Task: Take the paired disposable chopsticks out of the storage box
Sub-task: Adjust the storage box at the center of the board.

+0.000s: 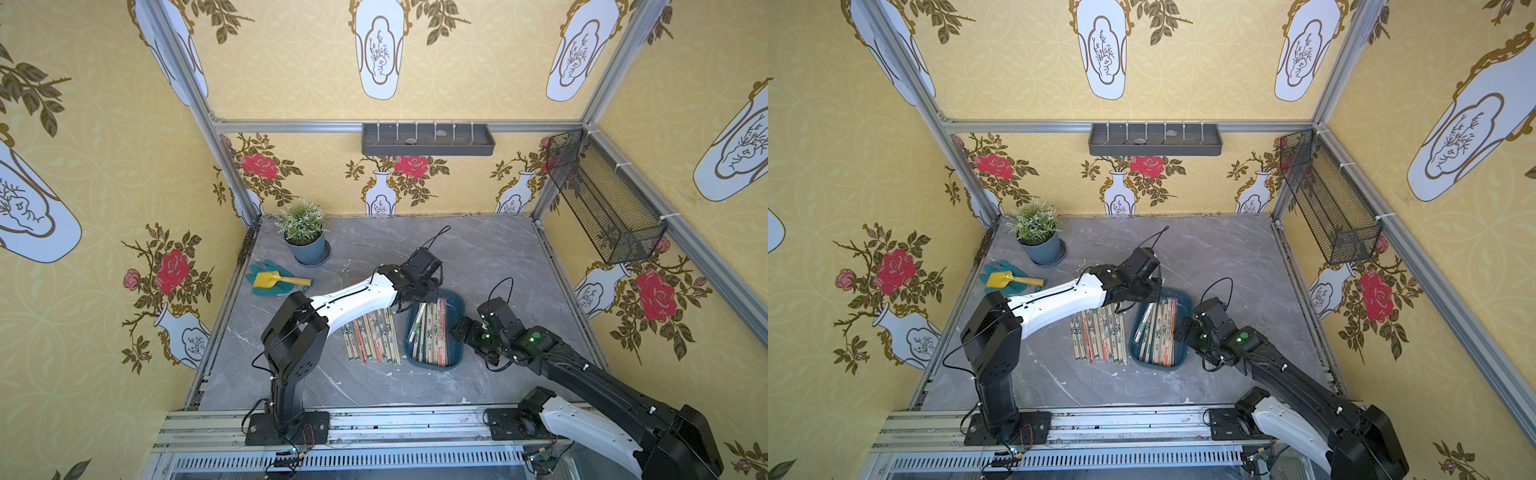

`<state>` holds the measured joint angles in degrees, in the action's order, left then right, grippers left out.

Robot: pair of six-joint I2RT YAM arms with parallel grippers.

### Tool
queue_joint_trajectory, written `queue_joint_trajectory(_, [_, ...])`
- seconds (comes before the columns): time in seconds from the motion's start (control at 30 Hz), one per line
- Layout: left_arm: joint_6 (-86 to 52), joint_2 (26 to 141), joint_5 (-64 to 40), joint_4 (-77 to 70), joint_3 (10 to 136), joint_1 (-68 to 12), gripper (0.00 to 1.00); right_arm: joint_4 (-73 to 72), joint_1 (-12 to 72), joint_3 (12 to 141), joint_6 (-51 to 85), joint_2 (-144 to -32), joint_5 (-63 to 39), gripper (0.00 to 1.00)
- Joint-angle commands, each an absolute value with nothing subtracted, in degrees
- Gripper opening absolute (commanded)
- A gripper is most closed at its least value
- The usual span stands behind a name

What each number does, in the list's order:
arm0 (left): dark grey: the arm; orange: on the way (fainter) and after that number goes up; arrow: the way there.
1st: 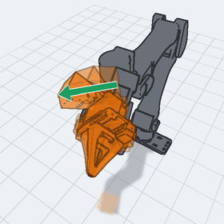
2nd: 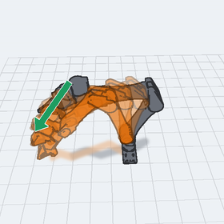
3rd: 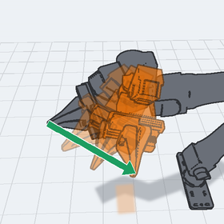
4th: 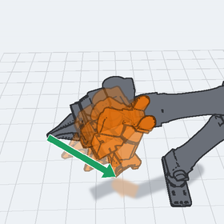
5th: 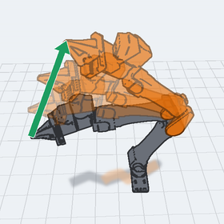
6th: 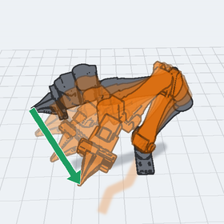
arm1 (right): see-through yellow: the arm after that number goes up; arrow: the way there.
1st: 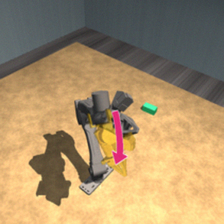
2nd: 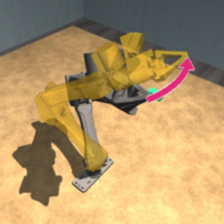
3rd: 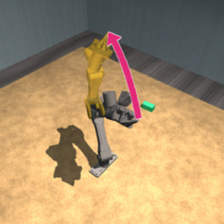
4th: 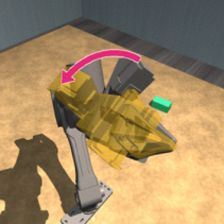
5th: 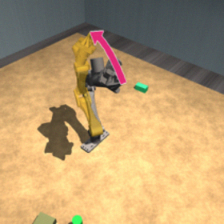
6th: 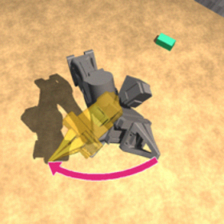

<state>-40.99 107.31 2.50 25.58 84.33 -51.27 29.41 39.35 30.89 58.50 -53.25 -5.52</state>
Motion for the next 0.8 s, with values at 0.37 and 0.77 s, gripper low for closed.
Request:
queue_joint_trajectory(0.37, [-41.62,94.8,2.95,23.42,78.42,-46.68,0.0,27.21,39.24,32.73,57.24,-54.47,-6.05,0.97])
queue_joint_trajectory(0.77, [-45.58,77.55,7.3,27.24,61.71,-39.51,0.0,23.0,41.32,37.37,53.42,-60.53,-8.52,0.97])
